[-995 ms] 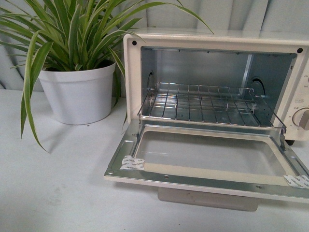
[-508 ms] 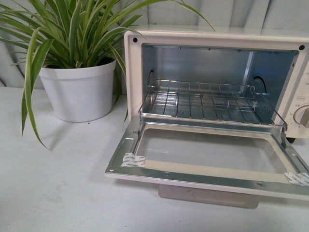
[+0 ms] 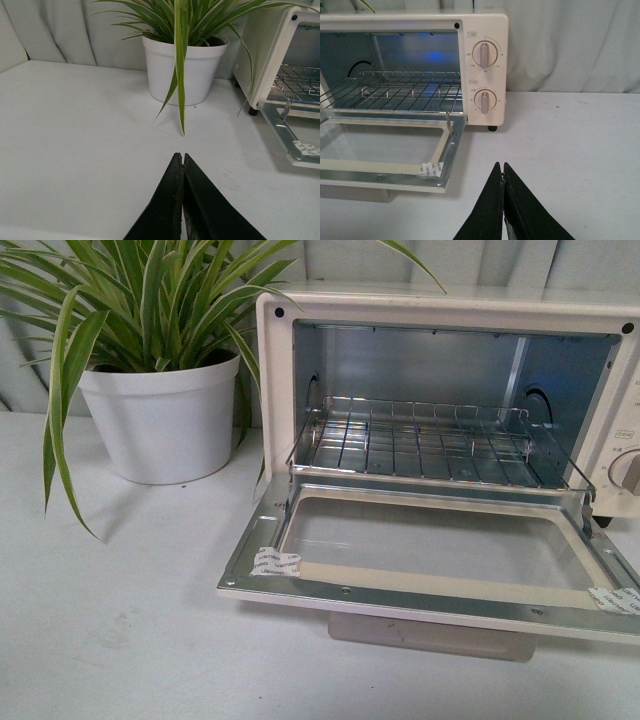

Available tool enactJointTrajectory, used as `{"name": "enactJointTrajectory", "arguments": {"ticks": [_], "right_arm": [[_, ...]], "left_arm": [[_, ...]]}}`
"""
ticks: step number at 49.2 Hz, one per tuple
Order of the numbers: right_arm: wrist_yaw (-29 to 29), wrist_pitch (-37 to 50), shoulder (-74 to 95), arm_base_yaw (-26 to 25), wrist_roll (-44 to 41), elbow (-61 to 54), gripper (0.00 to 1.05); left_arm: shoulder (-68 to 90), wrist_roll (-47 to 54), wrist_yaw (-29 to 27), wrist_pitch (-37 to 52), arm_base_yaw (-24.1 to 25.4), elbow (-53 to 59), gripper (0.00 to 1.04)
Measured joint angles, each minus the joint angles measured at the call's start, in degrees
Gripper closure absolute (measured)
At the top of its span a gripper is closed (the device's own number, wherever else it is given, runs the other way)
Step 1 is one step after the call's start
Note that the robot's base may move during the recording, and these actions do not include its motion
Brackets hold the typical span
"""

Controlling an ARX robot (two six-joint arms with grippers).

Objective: Open oven

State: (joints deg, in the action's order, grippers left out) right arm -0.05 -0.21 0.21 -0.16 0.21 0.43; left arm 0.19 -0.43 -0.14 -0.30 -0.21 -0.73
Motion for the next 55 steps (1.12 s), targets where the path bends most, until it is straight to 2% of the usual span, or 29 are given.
{"name": "enactJointTrajectory", "arguments": {"ticks": [8,10,31,36,37,39,43,55], "right_arm": [[0.0,0.0,0.0,0.0,0.0,0.0,1.04],[0.0,0.0,0.0,0.0,-0.04,0.0,1.03],[0.0,0.0,0.0,0.0,-0.07,0.0,0.38],[0.0,0.0,0.0,0.0,-0.09,0.0,0.15],[0.0,0.0,0.0,0.0,-0.09,0.0,0.12],[0.0,0.0,0.0,0.0,-0.02,0.0,0.07],[0.0,0.0,0.0,0.0,-0.07,0.0,0.1],[0.0,0.0,0.0,0.0,-0.04,0.0,0.09]], "left_arm": [[0.0,-0.02,-0.02,0.0,0.0,0.0,1.0],[0.0,0.0,-0.02,0.0,0.0,0.0,0.94],[0.0,-0.02,-0.02,0.0,0.0,0.0,0.28],[0.0,0.0,0.0,0.0,0.0,0.0,0.06],[0.0,0.04,-0.02,0.0,0.0,0.0,0.05],[0.0,0.02,0.0,0.0,0.0,0.0,0.06],[0.0,0.02,-0.02,0.0,0.0,0.0,0.07],[0.0,0.02,-0.02,0.0,0.0,0.0,0.06]]}}
